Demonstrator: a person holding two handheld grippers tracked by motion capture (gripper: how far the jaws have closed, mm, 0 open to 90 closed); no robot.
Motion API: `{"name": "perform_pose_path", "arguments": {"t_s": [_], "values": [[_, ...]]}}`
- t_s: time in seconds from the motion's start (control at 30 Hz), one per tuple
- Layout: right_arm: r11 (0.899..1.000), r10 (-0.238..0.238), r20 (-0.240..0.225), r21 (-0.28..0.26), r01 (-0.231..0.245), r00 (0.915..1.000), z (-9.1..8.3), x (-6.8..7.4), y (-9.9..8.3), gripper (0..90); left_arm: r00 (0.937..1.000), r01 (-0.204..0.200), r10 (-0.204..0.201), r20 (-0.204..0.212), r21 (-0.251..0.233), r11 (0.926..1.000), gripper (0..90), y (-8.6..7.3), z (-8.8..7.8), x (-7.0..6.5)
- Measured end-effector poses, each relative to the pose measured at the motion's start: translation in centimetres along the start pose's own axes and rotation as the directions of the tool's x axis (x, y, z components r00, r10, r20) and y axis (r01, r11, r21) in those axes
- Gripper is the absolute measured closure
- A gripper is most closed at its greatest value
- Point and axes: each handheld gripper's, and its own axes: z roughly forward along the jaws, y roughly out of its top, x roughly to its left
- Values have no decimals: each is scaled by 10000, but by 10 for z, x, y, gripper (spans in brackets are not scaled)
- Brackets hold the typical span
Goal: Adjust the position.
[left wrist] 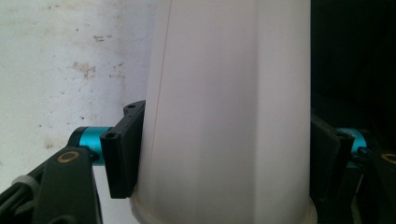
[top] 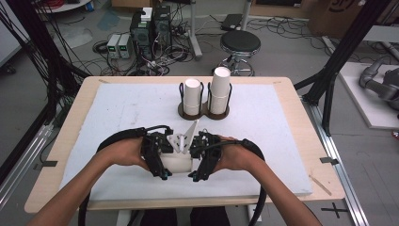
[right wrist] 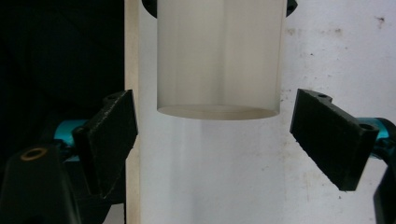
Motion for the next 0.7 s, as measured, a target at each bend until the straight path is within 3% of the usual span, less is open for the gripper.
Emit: {"name": "perform_pose_path", "arguments": {"t_s": [0.37, 0.4, 0.43, 0.5, 0.7], "values": [[9999, -89, -50, 92, 89, 9999, 3, -1, 4, 191, 9997, -244, 243, 63, 172, 9996, 266, 1, -2, 1], [9999, -98, -50, 112, 99, 9999, 3, -1, 5, 255, 9997, 241, -240, 32, -278, 9993, 266, 1, 1, -2], [9998, -170, -125, 94, 171, 9998, 3, -1, 5, 312, 9996, 281, -280, 37, -361, 9990, 266, 1, 2, -3], [9997, -223, -92, 84, 223, 9997, 3, -1, 6, 342, 9999, 141, -139, 61, -262, 9996, 266, 1, 1, -3], [9996, -165, -8, 228, 165, 9999, 5, 0, 7, 358, 9997, 217, -211, 156, -375, 9991, 267, 0, 2, -2]]}}
